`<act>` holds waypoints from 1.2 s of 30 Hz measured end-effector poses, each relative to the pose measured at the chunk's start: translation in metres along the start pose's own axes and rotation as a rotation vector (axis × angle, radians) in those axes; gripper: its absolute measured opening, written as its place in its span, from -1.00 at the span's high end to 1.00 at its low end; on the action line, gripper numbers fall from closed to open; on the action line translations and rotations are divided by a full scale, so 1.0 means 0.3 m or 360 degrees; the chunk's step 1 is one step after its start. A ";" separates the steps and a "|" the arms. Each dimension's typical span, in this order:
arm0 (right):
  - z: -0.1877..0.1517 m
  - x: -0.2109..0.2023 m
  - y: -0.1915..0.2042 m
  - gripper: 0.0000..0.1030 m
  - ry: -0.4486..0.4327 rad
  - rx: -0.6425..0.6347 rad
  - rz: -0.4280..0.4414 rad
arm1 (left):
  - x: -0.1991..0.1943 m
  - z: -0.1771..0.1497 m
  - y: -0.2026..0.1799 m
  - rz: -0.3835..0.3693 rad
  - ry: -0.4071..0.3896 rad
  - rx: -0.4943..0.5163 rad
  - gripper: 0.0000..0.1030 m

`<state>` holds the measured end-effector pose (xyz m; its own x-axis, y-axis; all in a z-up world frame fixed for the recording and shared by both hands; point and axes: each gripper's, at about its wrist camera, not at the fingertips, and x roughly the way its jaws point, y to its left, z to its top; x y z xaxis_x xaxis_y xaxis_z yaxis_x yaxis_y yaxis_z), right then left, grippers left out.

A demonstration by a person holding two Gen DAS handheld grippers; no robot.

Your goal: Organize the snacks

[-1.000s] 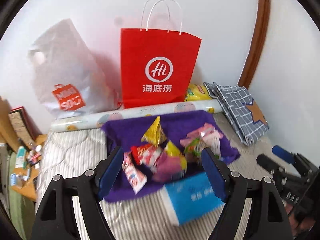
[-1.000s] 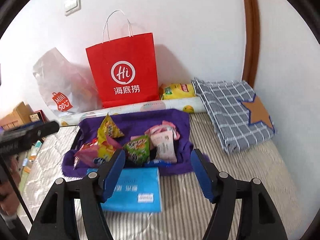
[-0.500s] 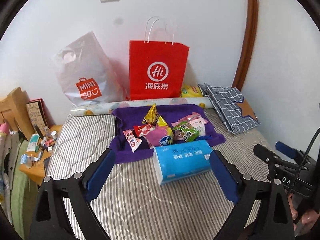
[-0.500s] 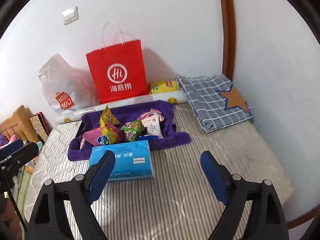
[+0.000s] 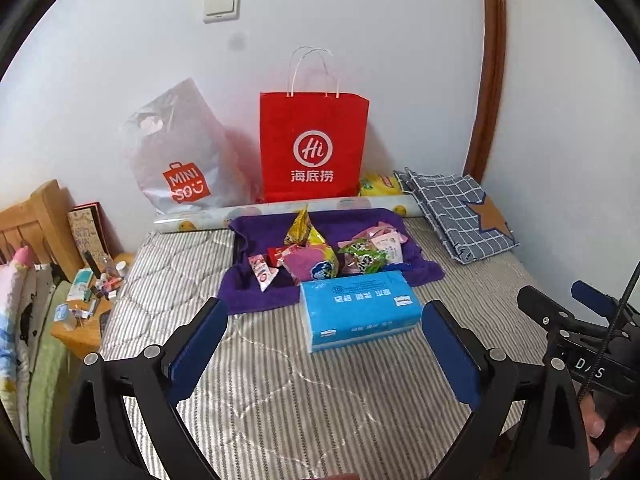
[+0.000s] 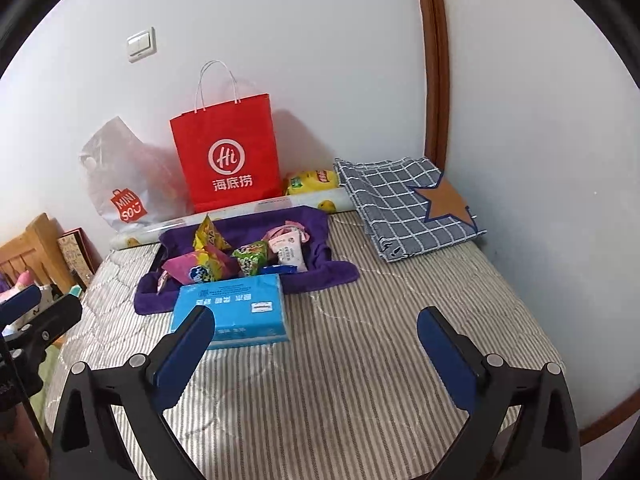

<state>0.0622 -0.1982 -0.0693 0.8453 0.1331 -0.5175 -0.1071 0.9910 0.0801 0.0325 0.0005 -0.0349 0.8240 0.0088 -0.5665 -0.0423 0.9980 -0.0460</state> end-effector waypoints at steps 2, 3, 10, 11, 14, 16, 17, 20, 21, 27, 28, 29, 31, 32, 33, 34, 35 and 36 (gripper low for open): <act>-0.006 -0.003 -0.007 -0.99 -0.0003 0.0020 0.0005 | 0.004 -0.005 -0.006 -0.0004 0.0006 0.0000 -0.89; -0.008 -0.003 -0.009 -0.99 -0.0002 0.0025 0.0007 | 0.009 -0.007 -0.006 -0.0018 0.0015 -0.0002 -0.88; -0.018 -0.001 -0.007 -0.99 -0.0004 0.0030 -0.0016 | 0.021 -0.020 -0.005 -0.0050 0.0042 -0.0014 -0.89; -0.020 0.000 -0.006 -0.99 -0.0003 0.0032 -0.0017 | 0.020 -0.021 -0.005 -0.0052 0.0042 -0.0013 -0.88; -0.023 0.004 -0.004 -0.99 0.0005 0.0031 -0.0025 | 0.020 -0.022 -0.006 -0.0045 0.0039 -0.0013 -0.89; -0.024 0.004 -0.005 -0.99 0.0008 0.0032 -0.0029 | 0.021 -0.025 -0.004 -0.0047 0.0043 -0.0016 -0.89; -0.024 0.004 -0.005 -0.99 0.0008 0.0034 -0.0033 | 0.022 -0.025 -0.005 -0.0050 0.0045 -0.0016 -0.89; -0.025 0.001 -0.005 -0.99 0.0003 0.0037 -0.0038 | 0.022 -0.028 -0.005 -0.0050 0.0049 -0.0014 -0.89; -0.025 0.001 -0.005 -0.99 0.0003 0.0037 -0.0037 | 0.021 -0.028 -0.004 -0.0052 0.0050 -0.0016 -0.89; -0.025 0.001 -0.004 -0.99 0.0005 0.0036 -0.0031 | 0.020 -0.031 0.003 -0.0063 0.0055 -0.0033 -0.89; -0.026 -0.001 -0.003 -0.99 0.0005 0.0037 -0.0021 | 0.020 -0.032 0.004 -0.0065 0.0055 -0.0035 -0.89; -0.027 0.000 -0.001 -0.99 0.0005 0.0037 -0.0015 | 0.021 -0.031 0.007 -0.0067 0.0056 -0.0037 -0.89; -0.027 -0.001 0.002 -0.99 0.0007 0.0033 -0.0015 | 0.022 -0.032 0.010 -0.0068 0.0059 -0.0041 -0.89; -0.028 -0.001 0.003 -0.99 0.0008 0.0032 -0.0018 | 0.023 -0.033 0.012 -0.0070 0.0059 -0.0042 -0.89; -0.028 -0.001 0.005 -0.99 0.0009 0.0029 -0.0022 | 0.023 -0.033 0.012 -0.0068 0.0060 -0.0041 -0.89; -0.028 -0.003 0.006 -0.99 0.0008 0.0027 -0.0023 | 0.023 -0.033 0.012 -0.0065 0.0059 -0.0042 -0.89; -0.029 -0.004 0.006 -0.99 0.0006 0.0025 -0.0023 | 0.022 -0.033 0.014 -0.0064 0.0058 -0.0044 -0.89; -0.029 -0.004 0.006 -0.99 0.0006 0.0024 -0.0024 | 0.020 -0.033 0.016 -0.0065 0.0056 -0.0046 -0.89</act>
<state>0.0564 -0.1965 -0.0758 0.8448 0.1182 -0.5218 -0.0862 0.9926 0.0853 0.0317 0.0047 -0.0468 0.8049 -0.0344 -0.5925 -0.0260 0.9953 -0.0930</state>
